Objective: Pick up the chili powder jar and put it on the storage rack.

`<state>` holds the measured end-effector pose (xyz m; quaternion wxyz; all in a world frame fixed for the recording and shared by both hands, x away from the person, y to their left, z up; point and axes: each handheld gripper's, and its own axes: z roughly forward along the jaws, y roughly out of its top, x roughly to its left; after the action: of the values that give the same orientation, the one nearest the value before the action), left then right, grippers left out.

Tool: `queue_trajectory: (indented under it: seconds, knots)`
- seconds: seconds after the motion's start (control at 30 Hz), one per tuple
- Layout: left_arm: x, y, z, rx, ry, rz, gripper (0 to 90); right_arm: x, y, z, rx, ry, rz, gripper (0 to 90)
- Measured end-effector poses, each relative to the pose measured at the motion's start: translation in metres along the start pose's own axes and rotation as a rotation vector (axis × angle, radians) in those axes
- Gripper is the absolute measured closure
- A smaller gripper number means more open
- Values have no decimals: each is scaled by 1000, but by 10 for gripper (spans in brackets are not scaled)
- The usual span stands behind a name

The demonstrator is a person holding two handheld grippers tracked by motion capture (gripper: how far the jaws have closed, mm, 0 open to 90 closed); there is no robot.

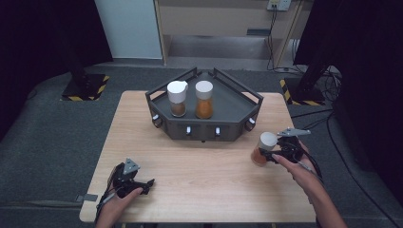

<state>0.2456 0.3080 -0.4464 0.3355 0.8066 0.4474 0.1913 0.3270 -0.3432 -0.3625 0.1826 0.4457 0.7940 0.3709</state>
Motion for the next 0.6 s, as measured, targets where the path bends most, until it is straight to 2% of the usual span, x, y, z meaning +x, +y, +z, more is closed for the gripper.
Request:
queue_trajectory:
  seconds: [0.1, 0.27, 0.37, 0.6]
  knots:
    - [0, 0, 0, 0, 0, 0, 0, 3, 2, 2, -7, -6, -16, 241]
    - [0, 0, 0, 0, 0, 0, 0, 6, 4, 5, -22, -13, -14, 334]
    - [0, 0, 0, 0, 0, 0, 0, 9, 7, 5, -16, -28, 2, 337]
    - [0, 0, 0, 0, 0, 0, 0, 13, 12, -1, 2, -21, -15, 339]
